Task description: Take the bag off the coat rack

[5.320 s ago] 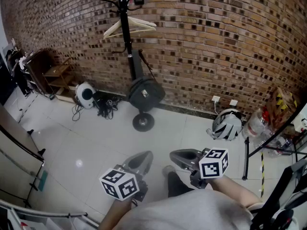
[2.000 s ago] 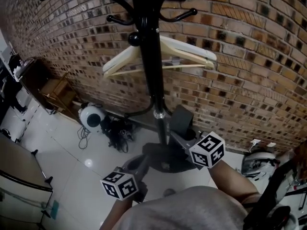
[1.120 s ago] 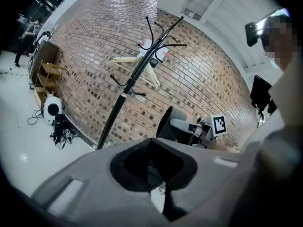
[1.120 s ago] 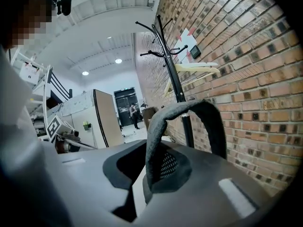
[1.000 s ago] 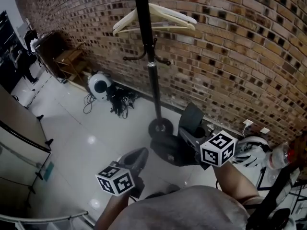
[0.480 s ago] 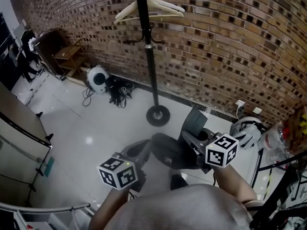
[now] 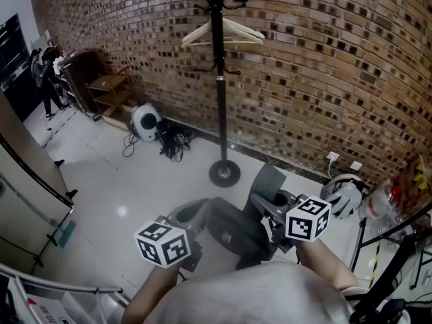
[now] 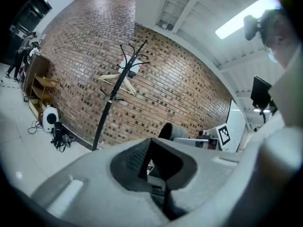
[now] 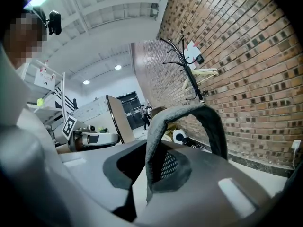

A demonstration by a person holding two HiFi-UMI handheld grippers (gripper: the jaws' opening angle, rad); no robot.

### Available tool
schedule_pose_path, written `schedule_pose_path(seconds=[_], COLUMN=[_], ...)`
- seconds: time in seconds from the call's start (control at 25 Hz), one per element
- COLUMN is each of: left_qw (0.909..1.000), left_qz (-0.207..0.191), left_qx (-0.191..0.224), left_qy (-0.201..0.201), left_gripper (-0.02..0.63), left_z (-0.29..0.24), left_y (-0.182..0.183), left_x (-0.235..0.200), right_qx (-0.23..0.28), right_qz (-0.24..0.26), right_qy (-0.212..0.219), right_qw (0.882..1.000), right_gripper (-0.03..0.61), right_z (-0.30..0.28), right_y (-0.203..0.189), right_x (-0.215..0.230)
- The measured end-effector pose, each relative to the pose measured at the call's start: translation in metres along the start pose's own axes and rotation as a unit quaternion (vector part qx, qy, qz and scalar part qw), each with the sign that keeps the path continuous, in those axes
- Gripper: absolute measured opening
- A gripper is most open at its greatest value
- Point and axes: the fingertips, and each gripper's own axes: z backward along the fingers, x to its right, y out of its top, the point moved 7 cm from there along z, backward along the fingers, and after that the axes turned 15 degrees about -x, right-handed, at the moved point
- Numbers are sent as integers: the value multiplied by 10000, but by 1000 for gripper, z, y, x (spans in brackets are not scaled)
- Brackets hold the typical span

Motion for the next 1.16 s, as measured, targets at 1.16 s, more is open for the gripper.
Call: schedule_pose_path(seconds=[1.16], left_qw=[9999], left_qz=[-3], left_qx=[100], left_qy=[-90], left_gripper=[2], left_z=[29], left_y=[-26], left_x=[11], right_qx=[-245], right_qz=[-24], right_qy=[383], right_qw=[9990], right_gripper=[23], right_z=[-5], right_y=[-27], right_x=[-48])
